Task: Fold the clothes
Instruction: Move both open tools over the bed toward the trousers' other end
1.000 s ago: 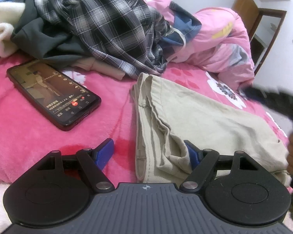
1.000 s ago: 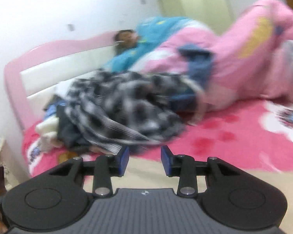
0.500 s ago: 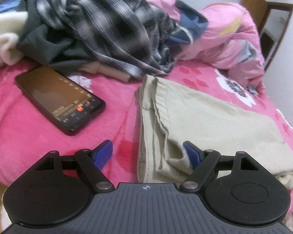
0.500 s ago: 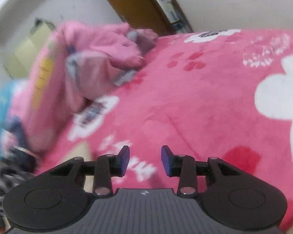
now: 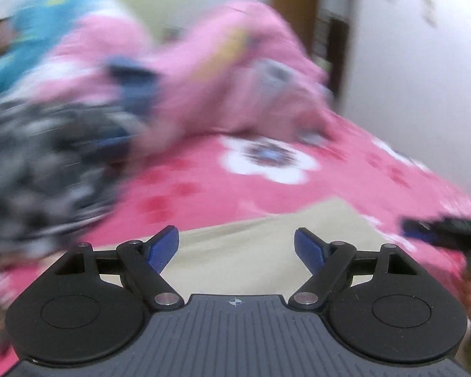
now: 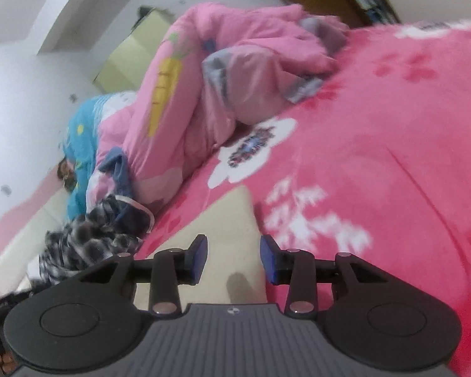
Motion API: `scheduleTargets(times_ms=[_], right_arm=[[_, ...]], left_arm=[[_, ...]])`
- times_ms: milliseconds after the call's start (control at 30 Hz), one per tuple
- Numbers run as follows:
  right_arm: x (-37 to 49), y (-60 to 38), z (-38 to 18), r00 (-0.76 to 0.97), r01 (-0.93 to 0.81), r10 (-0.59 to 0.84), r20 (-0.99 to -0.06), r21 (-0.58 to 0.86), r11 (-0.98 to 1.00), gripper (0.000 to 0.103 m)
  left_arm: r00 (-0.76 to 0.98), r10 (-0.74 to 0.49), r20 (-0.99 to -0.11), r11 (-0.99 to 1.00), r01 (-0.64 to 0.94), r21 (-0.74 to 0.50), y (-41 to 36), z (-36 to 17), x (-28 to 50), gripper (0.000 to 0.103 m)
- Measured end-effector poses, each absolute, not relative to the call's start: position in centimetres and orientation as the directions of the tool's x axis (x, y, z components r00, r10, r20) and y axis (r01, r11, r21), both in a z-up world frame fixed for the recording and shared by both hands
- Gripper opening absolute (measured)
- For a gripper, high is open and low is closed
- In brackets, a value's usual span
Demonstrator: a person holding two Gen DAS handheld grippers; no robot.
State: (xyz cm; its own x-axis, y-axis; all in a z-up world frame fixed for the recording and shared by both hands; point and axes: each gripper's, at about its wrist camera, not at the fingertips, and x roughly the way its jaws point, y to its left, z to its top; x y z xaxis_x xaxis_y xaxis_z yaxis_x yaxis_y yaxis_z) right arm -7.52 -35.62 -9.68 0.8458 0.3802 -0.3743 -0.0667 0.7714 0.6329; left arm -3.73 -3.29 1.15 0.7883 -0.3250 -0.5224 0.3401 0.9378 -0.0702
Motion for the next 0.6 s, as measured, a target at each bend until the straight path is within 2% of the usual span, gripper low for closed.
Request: scheduleTargets(times_ms=[100, 200, 300, 367, 467, 600], right_arm=[[-5.5, -35.5, -10.2, 0.823, -0.057, 0.385, -0.417, 0.615, 0.787, 0.038], [-6.2, -34.5, -12.1, 0.773, -0.062, 0.411, -0.484, 0.587, 0.807, 0.023], [-10.4, -33.7, -13.5, 0.784, -0.097, 0.398, -0.477, 0.539, 0.837, 0.020], [-13.2, -34.0, -13.5, 0.797, -0.100, 0.392, -0.459, 0.541, 0.835, 0.021], [-16.2, -35.1, -13.6, 0.794, -0.091, 0.412, -0.446, 0.583, 0.807, 0.020], [-17.2, -36.1, -13.1, 0.743, -0.091, 0.456, -0.490, 0.602, 0.794, 0.017]], left_arm=[[0.706, -0.404, -0.582, 0.888, 0.455, -0.065, -9.0, -0.5, 0.5, 0.081], [0.657, -0.392, -0.643, 0.866, 0.500, -0.018, -13.3, -3.5, 3.8, 0.078], [0.626, -0.332, -0.705, 0.872, 0.489, 0.025, -15.7, -6.7, 6.6, 0.079], [0.608, -0.339, -0.718, 0.888, 0.458, -0.031, -15.1, -7.9, 7.6, 0.084], [0.599, -0.371, -0.710, 0.894, 0.437, -0.099, -13.5, -8.2, 8.3, 0.085], [0.597, -0.378, -0.708, 0.904, 0.401, -0.145, -12.6, -8.1, 8.8, 0.084]])
